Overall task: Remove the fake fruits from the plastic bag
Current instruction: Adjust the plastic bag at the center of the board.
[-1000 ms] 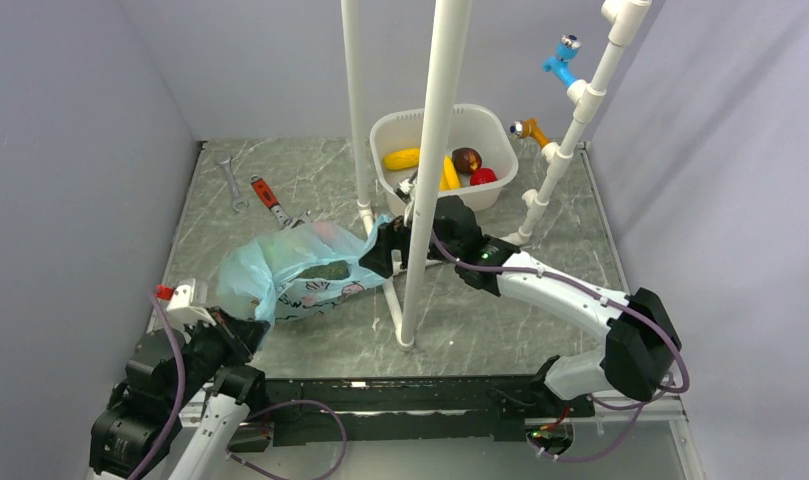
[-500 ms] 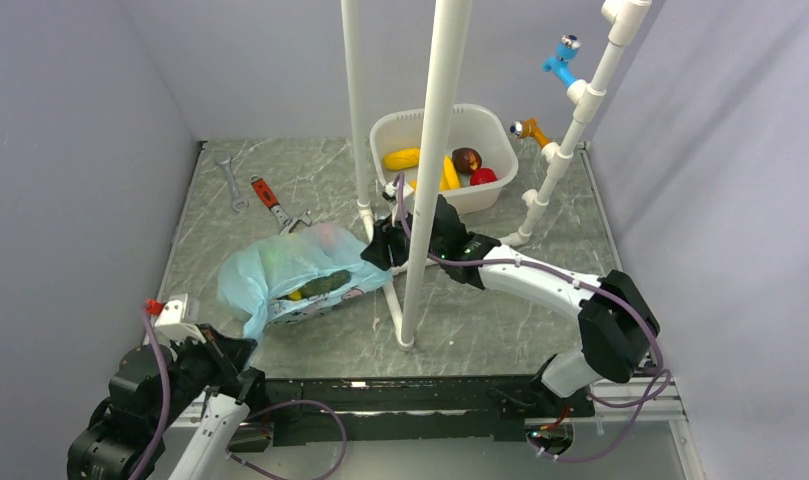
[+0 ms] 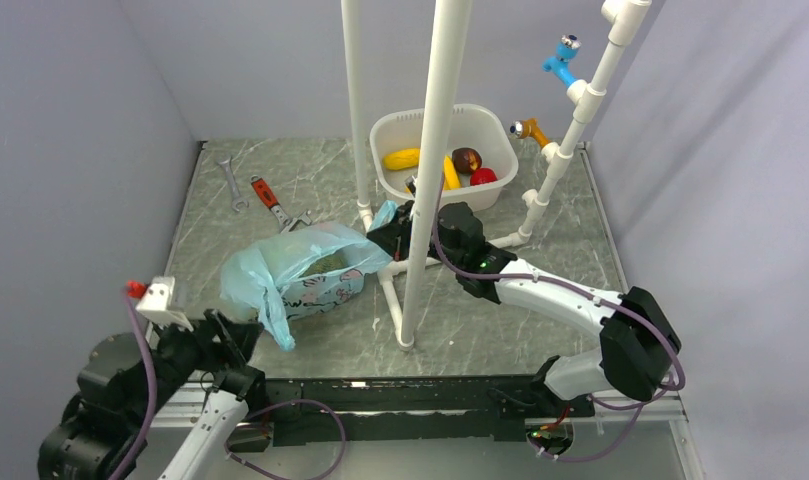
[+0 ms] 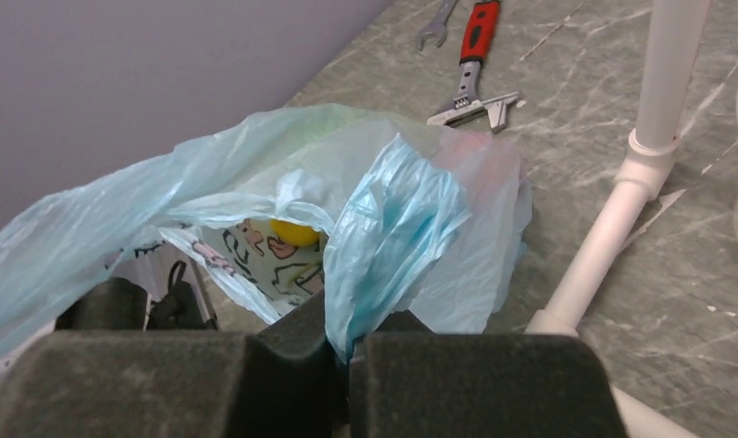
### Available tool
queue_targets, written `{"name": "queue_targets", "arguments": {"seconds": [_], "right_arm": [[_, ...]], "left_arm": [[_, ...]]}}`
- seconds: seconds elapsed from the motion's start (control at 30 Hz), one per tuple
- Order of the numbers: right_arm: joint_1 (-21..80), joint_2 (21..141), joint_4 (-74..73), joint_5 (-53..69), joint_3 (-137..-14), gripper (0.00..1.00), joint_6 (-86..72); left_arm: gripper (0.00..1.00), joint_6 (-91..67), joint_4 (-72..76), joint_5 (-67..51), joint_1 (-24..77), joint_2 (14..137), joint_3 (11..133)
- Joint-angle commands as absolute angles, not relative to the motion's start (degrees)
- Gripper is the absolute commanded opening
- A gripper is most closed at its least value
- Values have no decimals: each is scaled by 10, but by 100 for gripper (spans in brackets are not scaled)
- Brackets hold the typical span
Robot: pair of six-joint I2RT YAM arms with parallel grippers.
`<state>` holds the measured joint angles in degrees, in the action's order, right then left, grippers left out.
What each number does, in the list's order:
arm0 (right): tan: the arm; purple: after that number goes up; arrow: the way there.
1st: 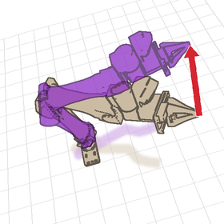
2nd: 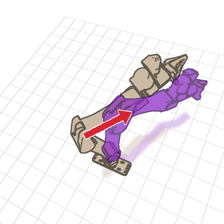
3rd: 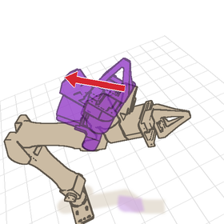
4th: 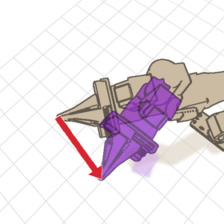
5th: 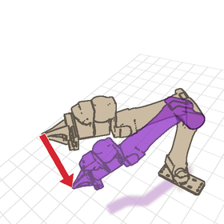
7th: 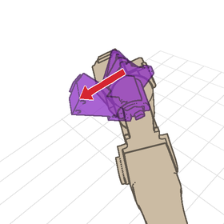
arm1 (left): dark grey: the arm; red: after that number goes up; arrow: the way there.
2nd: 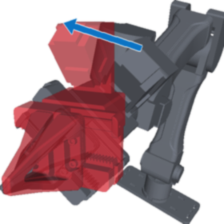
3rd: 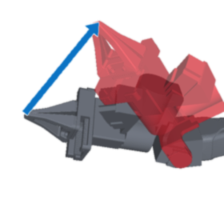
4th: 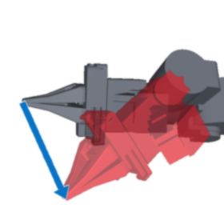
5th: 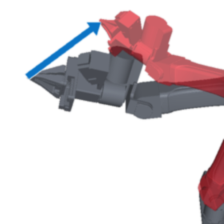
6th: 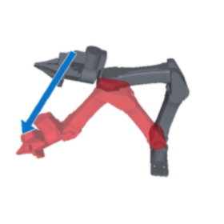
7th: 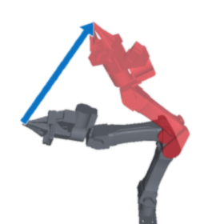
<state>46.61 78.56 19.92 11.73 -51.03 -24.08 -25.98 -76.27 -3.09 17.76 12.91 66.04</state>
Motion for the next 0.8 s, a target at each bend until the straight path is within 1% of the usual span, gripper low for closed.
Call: {"name": "queue_targets", "arguments": {"seconds": [0.0,0.03,0.07,0.1,0.13,0.17,0.23,0.3,0.37,0.43,0.5,0.57,0.63,0.77], "right_arm": [[466,795,246,130,-518,4,-277],[466,797,232,129,-525,6,-280],[466,798,224,128,-532,11,-283],[466,798,207,127,-537,18,-287],[466,798,198,124,-541,25,-292],[466,796,183,121,-544,30,-298],[467,791,163,115,-546,35,-306],[467,779,156,111,-542,41,-313],[467,772,143,104,-541,46,-315],[467,768,129,98,-543,57,-316],[467,765,110,87,-545,73,-321],[468,759,90,77,-541,81,-334],[468,753,65,66,-541,86,-355],[481,748,15,41,-541,90,-414]], "left_arm": [[88,-172,-649,-10,175,234,751],[94,-154,-637,-2,175,256,772],[98,-135,-626,-2,175,280,783],[99,-114,-615,-5,175,303,789],[99,-100,-607,-13,175,330,793],[99,-93,-599,-24,175,358,794],[99,-87,-568,-60,175,401,773],[99,-75,-489,-114,175,428,725],[99,-54,-450,-162,175,464,700],[99,-33,-443,-179,175,526,700],[100,24,-466,-193,176,588,716],[99,50,-483,-142,184,635,718],[99,57,-471,-93,211,654,700],[99,56,-396,-93,231,638,631]]}}
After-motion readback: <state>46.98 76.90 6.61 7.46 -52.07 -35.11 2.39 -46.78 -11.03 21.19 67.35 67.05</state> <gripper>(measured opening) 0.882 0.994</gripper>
